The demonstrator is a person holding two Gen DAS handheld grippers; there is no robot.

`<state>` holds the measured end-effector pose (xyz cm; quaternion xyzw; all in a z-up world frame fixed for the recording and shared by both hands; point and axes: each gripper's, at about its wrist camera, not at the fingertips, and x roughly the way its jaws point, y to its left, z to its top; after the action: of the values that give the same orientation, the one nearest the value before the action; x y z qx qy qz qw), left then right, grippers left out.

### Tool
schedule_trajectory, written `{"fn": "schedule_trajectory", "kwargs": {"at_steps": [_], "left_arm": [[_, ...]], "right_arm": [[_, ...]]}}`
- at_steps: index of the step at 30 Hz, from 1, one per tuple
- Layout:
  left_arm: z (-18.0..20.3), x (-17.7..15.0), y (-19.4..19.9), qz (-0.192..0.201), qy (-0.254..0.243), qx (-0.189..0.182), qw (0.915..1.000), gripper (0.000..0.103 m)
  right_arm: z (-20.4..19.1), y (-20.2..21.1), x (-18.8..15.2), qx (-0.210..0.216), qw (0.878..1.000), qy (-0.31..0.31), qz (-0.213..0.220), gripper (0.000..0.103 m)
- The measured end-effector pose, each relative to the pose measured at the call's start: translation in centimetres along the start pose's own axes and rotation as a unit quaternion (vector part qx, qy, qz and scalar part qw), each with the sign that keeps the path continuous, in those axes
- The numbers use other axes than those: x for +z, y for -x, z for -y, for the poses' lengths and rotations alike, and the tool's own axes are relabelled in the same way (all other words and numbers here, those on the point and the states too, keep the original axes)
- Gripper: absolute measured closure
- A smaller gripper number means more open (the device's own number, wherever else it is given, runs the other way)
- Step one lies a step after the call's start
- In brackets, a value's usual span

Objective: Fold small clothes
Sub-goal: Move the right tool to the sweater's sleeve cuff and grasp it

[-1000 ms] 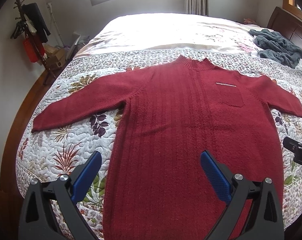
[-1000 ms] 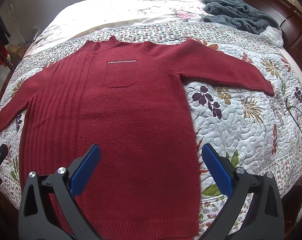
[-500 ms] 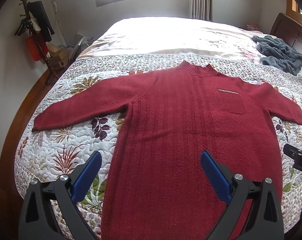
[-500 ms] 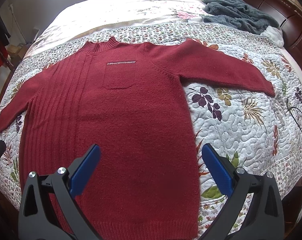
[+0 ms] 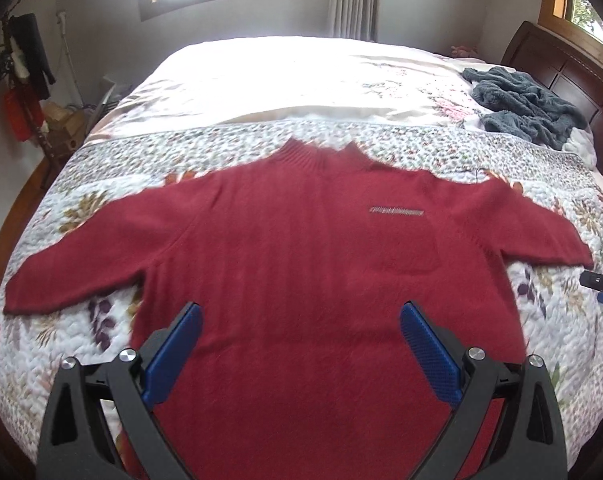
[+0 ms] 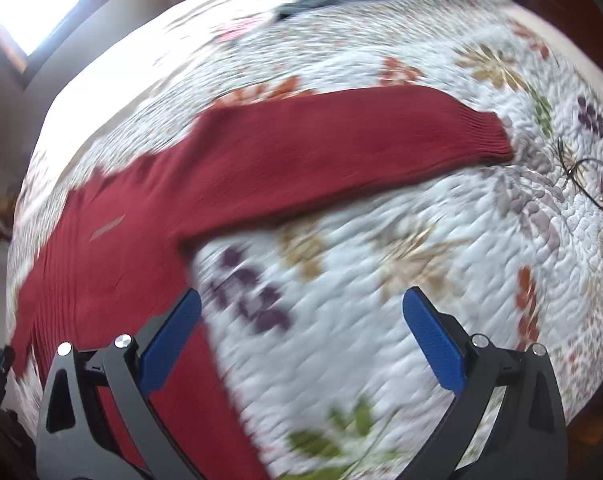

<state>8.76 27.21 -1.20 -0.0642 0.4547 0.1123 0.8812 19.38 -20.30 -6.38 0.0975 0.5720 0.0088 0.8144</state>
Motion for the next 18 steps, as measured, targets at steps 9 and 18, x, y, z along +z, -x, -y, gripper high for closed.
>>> {"fn": "schedule_trajectory", "kwargs": {"at_steps": [9, 18], "left_arm": [[4.9, 5.8, -6.3, -0.002, 0.026, -0.025, 0.9994, 0.004], [6.4, 6.2, -9.1, -0.009, 0.006, -0.004, 0.9999, 0.004]], "right_arm": [[14.4, -6.9, 8.2, 0.006, 0.986, -0.158, -0.059, 0.003], [17.4, -9.7, 10.9, 0.027, 0.977, -0.209, -0.04, 0.008]]}}
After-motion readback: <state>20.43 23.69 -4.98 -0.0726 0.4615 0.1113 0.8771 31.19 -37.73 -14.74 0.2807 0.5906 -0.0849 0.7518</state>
